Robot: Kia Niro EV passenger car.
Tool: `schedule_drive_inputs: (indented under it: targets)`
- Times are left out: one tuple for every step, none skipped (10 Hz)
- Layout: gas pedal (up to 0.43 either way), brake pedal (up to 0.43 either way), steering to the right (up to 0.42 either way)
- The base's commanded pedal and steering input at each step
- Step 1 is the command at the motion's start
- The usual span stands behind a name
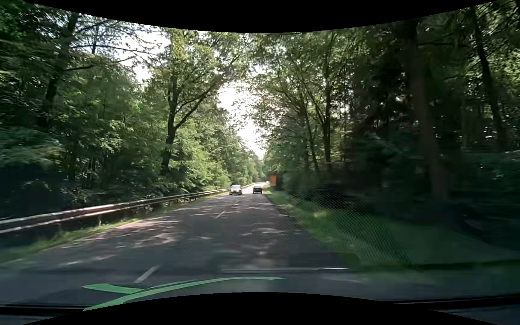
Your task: Follow the waypoints while adhering to traffic rules and regulations
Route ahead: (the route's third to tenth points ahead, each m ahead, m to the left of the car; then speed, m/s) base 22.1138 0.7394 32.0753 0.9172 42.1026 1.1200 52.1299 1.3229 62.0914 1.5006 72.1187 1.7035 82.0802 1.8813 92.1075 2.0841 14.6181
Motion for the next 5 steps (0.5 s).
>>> schedule_drive_inputs:
  targets:
    - [0.150, 0.000, 0.000]
    - [0.150, 0.000, 0.000]
    - [0.150, 0.000, 0.000]
    - [0.138, 0.000, 0.000]
    - [0.138, 0.000, 0.000]
